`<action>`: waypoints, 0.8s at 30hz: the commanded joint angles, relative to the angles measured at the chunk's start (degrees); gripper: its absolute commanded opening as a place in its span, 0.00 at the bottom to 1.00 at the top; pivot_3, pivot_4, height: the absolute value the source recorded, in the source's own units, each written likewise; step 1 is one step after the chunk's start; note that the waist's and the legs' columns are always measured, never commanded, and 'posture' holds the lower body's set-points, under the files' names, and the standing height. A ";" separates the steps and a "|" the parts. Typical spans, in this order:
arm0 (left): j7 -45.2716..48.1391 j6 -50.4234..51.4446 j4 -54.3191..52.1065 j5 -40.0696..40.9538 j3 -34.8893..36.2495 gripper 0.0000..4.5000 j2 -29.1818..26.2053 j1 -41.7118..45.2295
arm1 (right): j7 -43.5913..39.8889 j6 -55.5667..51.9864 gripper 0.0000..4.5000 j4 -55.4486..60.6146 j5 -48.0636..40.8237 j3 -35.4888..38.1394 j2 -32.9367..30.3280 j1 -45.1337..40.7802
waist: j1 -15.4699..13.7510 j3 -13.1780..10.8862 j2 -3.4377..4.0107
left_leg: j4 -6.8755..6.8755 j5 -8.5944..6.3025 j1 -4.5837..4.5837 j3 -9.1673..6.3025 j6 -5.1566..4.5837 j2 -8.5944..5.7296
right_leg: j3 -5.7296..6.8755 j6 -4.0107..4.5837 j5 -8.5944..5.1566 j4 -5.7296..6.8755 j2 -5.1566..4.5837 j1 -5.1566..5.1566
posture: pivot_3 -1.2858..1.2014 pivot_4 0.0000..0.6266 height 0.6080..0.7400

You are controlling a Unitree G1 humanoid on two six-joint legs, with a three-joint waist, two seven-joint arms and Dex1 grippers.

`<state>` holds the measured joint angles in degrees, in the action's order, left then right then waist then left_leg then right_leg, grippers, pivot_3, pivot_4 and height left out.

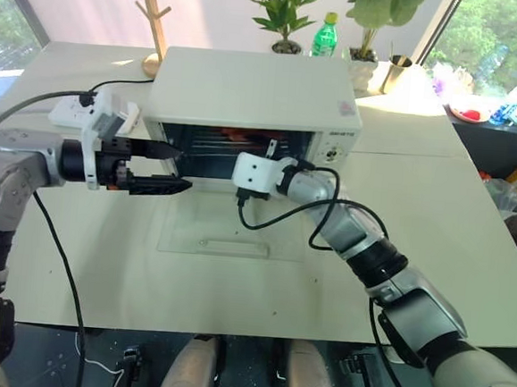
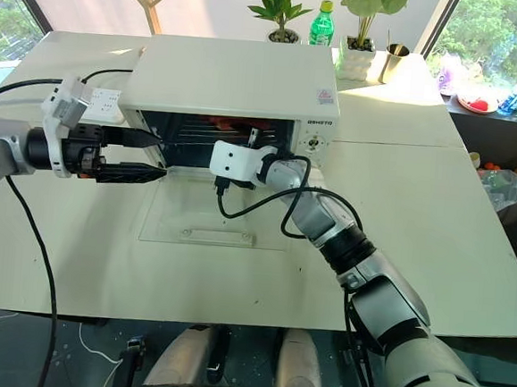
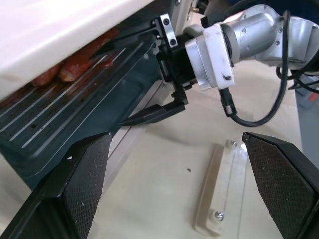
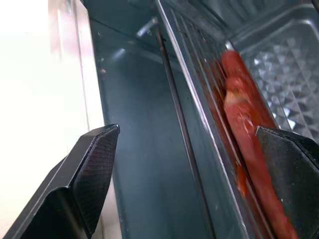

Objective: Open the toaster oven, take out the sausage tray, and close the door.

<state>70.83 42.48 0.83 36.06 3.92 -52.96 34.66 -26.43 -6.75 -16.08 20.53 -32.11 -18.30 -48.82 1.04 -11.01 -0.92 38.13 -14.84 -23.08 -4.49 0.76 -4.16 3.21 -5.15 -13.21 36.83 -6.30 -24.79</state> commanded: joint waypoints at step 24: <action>1.73 -4.47 4.96 -4.04 -1.40 1.00 3.27 5.75 | 4.72 10.09 0.06 -16.63 6.70 3.62 4.56 -7.49 | 0.21 0.00 0.00 | 0.00 0.05 0.00 0.09 0.09 0.00 | -0.13 0.03 -0.01 0.25 0.03 -0.19 | 0.52 0.24 0.82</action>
<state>72.41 39.03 5.97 32.08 1.19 -49.37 38.90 -20.69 3.22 -33.86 26.22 -28.80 -13.57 -56.28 1.26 -11.01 -0.92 38.13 -14.79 -23.08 -4.40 0.85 -4.16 3.08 -5.12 -13.23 37.08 -6.28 -24.97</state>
